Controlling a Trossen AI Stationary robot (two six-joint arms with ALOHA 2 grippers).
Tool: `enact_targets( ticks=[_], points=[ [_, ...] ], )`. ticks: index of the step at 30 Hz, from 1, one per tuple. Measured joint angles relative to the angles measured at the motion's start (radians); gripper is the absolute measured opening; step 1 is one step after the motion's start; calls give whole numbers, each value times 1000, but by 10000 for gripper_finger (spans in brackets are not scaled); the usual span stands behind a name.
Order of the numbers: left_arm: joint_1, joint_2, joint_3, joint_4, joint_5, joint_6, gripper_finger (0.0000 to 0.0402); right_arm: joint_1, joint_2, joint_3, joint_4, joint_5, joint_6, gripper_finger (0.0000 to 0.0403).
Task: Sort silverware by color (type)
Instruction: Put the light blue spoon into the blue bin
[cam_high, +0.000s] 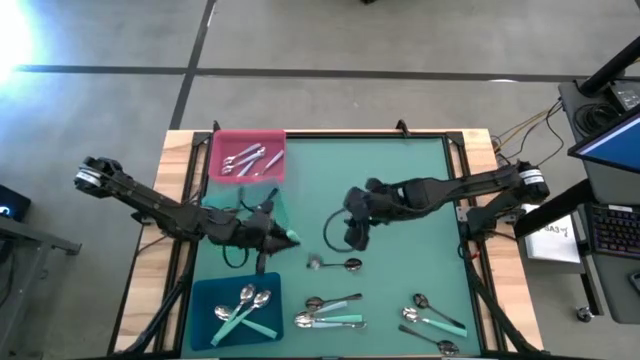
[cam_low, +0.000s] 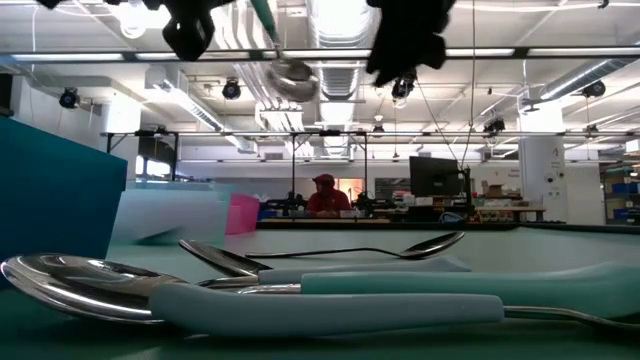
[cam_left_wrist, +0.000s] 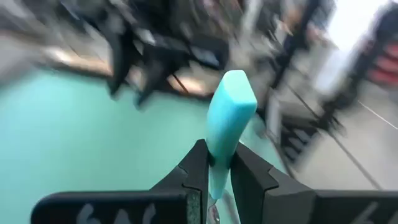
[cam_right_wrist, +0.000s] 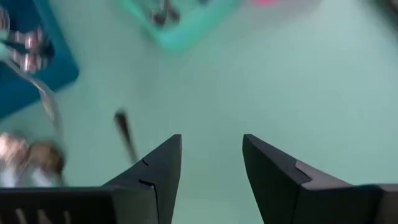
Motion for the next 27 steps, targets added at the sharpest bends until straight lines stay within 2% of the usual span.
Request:
enact_targets(
  ticks=[4,8,10,13,16,20,27],
  points=[
    [-16,0,123,-318,169,-136,28,59,9,-1,-74,-21,136,151],
    [-67,0,261,-622,271,-244,28,130,23,-3,-120,-22,249,143],
    [-107,0,325,-769,291,-312,28,169,26,-4,-144,-21,299,140],
    [-187,6,395,-967,258,-437,28,222,27,-5,-173,-20,366,136],
    [-265,13,416,-1082,219,-577,28,266,27,-7,-177,-18,413,135],
    [-347,26,397,-1130,215,-749,28,307,27,-7,-178,-17,464,134],
    [-390,63,388,-1278,238,-853,28,326,27,-7,-179,-16,471,134]
  ],
)
